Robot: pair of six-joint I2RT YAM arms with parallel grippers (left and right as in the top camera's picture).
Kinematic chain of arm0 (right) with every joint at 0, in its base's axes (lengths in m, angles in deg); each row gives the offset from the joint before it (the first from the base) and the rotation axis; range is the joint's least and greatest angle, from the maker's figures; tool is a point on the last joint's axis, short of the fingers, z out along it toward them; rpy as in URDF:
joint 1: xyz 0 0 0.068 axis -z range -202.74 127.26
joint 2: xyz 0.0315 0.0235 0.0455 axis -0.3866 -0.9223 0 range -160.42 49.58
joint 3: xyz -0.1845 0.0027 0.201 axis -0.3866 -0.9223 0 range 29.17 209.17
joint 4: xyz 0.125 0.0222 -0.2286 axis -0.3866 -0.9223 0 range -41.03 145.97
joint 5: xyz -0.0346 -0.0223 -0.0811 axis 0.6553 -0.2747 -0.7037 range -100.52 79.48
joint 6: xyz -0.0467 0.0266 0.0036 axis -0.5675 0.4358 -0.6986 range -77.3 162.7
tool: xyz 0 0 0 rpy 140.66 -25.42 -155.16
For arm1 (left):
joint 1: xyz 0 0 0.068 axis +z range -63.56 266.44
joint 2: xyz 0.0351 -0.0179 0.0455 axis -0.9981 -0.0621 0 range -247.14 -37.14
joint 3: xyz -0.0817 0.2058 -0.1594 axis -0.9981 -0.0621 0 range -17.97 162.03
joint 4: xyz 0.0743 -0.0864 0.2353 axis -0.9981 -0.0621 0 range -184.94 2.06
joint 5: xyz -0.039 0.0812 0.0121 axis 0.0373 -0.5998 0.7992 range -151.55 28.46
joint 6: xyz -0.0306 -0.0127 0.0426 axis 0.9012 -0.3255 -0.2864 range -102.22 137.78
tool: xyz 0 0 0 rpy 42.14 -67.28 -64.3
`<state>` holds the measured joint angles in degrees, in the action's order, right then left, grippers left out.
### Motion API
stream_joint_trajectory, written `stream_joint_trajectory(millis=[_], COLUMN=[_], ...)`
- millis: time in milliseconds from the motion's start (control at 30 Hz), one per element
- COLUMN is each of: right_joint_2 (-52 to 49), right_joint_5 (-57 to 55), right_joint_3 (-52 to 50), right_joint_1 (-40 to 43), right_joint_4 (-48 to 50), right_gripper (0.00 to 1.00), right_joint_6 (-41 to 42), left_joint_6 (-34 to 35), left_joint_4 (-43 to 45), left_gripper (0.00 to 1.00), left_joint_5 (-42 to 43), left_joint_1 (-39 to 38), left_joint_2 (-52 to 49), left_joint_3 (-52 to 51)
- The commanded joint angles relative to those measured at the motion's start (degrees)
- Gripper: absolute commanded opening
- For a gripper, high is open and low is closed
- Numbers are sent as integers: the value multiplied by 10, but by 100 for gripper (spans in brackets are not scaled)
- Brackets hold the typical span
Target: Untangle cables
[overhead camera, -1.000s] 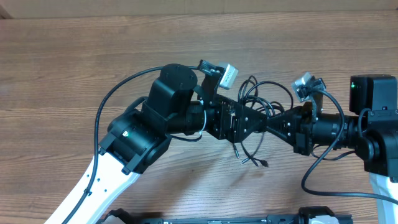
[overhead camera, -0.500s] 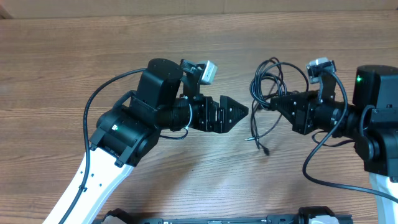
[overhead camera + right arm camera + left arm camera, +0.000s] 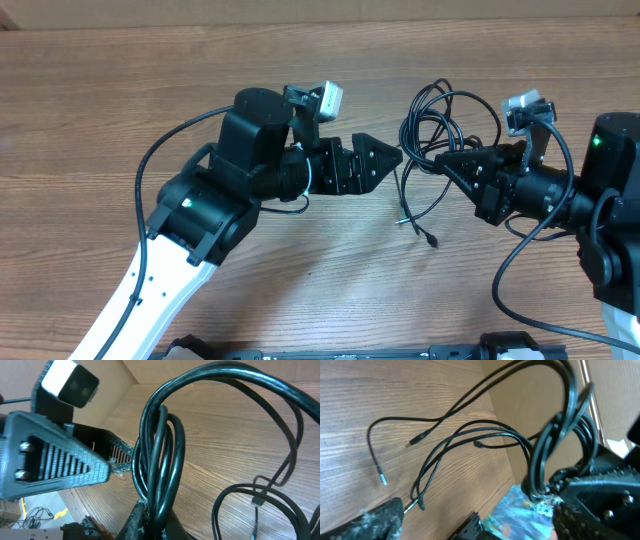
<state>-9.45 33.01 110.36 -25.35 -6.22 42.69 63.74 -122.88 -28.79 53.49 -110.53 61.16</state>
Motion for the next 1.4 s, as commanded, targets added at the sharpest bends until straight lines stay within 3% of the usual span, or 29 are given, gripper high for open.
stream_joint_trajectory(millis=[0,633,767,1033,1067,1100,1133,1167,1233,1367], right_joint_2=[9,9,12,26,26,26,26,26,26,26], right_joint_5=[12,42,42,57,56,55,43,22,-47,-69], right_joint_3=[3,3,3,3,2,2,3,3,3,2], right_joint_1=[1,1,1,1,1,1,1,1,1,1], right_joint_4=[7,6,6,8,8,8,3,-6,-51,-79], right_gripper=[4,4,4,4,4,4,4,4,4,4], right_joint_6=[-5,-19,-20,-35,-35,-35,-34,-34,-35,-45], left_joint_6=[25,34,33,27,27,19,-24,-61,-217,-348], left_joint_4=[14,47,45,37,37,37,40,43,50,50], left_gripper=[89,85,61,52,49,38,27,25,35,47], left_joint_5=[2,-5,-34,-33,-33,-31,-16,1,42,26], left_joint_1=[-1,-9,-9,-9,-9,-9,-9,-8,-7,-8], left_joint_2=[-15,-35,-41,-52,-52,-52,-52,-51,-30,24], left_joint_3=[9,9,9,9,9,9,9,9,9,9])
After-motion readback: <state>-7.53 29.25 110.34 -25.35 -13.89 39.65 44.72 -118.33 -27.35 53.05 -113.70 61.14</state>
